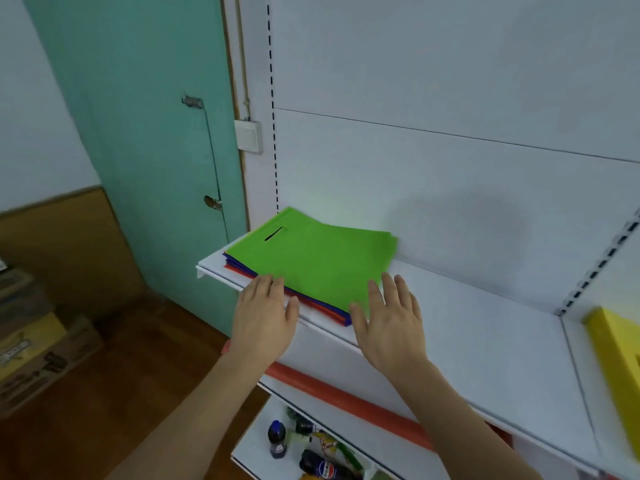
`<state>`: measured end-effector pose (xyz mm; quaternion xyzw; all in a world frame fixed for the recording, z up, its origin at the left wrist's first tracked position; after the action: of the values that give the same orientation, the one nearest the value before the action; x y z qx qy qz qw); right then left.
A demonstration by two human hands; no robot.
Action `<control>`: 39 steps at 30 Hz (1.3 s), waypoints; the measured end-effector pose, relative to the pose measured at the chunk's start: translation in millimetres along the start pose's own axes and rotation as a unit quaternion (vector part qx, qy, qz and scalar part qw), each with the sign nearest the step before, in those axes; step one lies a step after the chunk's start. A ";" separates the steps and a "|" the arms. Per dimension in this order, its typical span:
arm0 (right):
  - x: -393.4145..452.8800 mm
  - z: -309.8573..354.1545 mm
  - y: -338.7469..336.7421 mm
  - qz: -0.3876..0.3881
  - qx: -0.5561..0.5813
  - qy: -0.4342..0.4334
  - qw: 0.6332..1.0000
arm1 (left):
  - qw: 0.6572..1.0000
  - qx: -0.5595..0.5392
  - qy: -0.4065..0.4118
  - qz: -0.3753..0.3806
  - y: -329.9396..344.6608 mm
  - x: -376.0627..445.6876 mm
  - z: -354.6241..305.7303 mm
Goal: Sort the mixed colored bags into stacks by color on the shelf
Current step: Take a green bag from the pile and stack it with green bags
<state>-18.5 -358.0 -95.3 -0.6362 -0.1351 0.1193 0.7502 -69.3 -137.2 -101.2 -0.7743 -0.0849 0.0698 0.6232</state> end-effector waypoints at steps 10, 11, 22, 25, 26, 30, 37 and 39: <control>91.0 40.9 35.7 0.097 -0.037 0.018 0.994 | 0.997 0.071 -0.015 0.027 -8.9 90.4 51.8; 94.6 40.6 38.7 0.105 -0.041 0.024 0.993 | 0.997 0.075 -0.008 0.028 -8.8 96.8 54.8; 63.3 18.3 27.3 0.057 -0.028 0.269 0.961 | 0.980 0.132 0.145 0.044 6.4 119.1 40.9; 47.9 13.2 25.5 0.037 0.010 0.341 0.939 | 0.979 0.096 0.178 0.018 6.3 113.9 38.7; 45.5 12.6 24.8 0.026 0.025 0.348 0.937 | 0.981 0.091 0.171 0.015 4.9 113.3 40.2; 45.8 17.8 17.5 -0.019 0.057 0.326 0.944 | 0.990 0.077 0.116 0.034 5.2 115.2 49.6; 48.9 6.5 11.2 -0.056 0.147 0.331 0.931 | 0.985 0.091 0.141 0.039 5.4 110.7 38.0; 49.4 -3.5 11.3 -0.056 0.181 0.345 0.919 | 0.983 0.085 0.155 0.042 4.0 109.1 31.2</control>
<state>28.9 -342.1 -104.5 -0.4828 0.1207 -0.1268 0.8581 30.7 -84.5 -112.0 -0.7230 0.0522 -0.0181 0.6887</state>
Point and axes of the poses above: each hand's wrist, its own x-axis towards the middle knuckle, its own y-axis out of the palm, z = x × y, the point moved 8 cm from there along x, towards the middle knuckle, and after that the axes turned 15 degrees about z, right-handed, at the moved point
